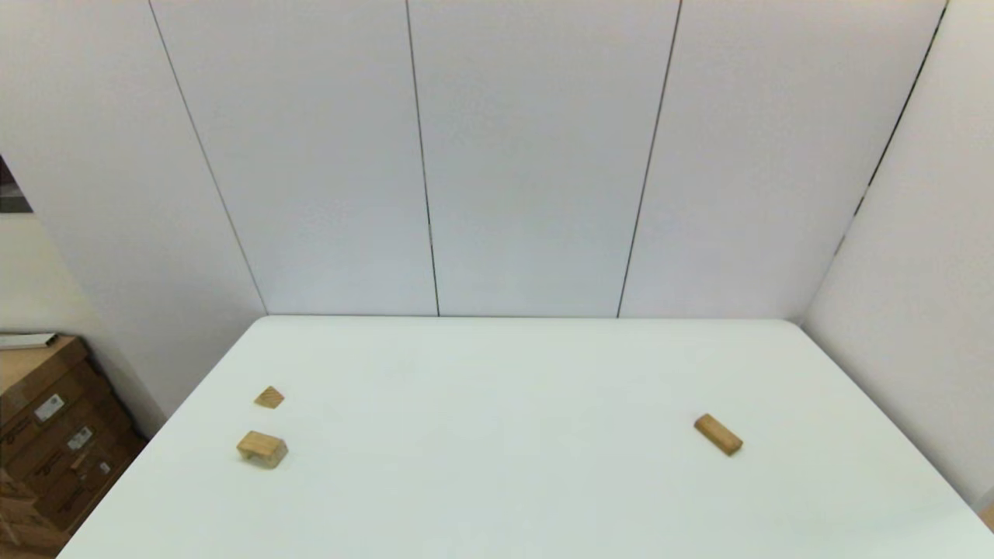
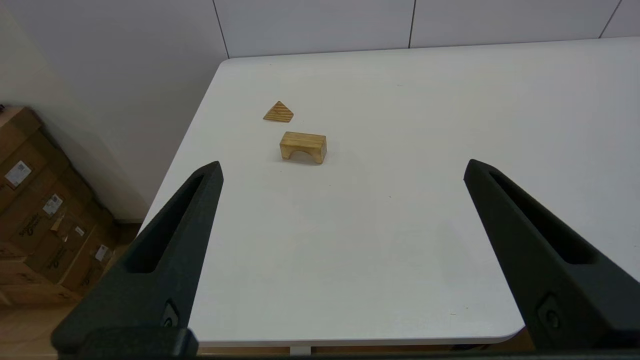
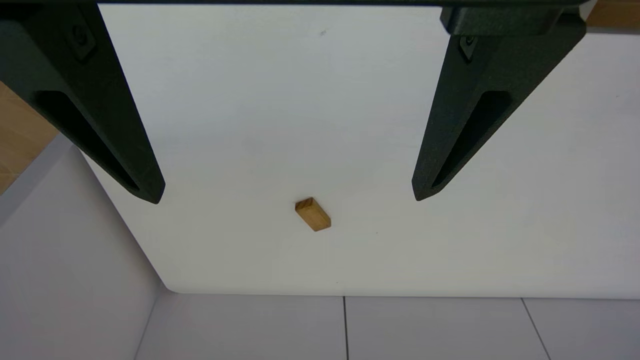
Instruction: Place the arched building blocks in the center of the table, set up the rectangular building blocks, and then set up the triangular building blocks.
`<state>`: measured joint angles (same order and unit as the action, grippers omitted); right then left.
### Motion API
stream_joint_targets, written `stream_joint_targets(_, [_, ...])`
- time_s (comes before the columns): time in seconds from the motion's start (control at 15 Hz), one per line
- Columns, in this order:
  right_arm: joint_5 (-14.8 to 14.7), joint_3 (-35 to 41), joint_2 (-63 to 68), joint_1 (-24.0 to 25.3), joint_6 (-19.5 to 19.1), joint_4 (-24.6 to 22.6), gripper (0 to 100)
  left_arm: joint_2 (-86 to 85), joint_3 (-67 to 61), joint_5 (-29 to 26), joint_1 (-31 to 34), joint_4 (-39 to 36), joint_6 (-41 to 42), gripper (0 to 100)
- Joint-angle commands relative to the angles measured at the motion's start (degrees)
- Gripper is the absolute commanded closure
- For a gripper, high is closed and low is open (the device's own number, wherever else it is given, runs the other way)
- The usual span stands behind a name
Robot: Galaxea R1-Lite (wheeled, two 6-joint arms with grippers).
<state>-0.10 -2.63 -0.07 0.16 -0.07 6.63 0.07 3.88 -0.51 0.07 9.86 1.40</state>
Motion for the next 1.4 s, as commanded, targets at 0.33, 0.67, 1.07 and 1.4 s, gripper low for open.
stream_joint_targets(0.33, [0.0,0.0,0.1,0.0,0.0,0.0,0,0.0,0.0,0.0,0.0,0.1,-0.1,0])
stream_joint_targets(0.67, [0.0,0.0,0.1,0.0,0.0,0.0,0,0.0,0.0,0.1,0.0,0.1,0.0,0])
stream_joint_targets(1.07, [0.0,0.0,0.1,0.0,0.0,0.0,0,0.0,0.0,0.1,0.0,0.1,0.0,0])
stream_joint_targets(1.4, [0.0,0.0,0.1,0.0,0.0,0.0,0,0.0,0.0,0.1,0.0,0.1,0.0,0])
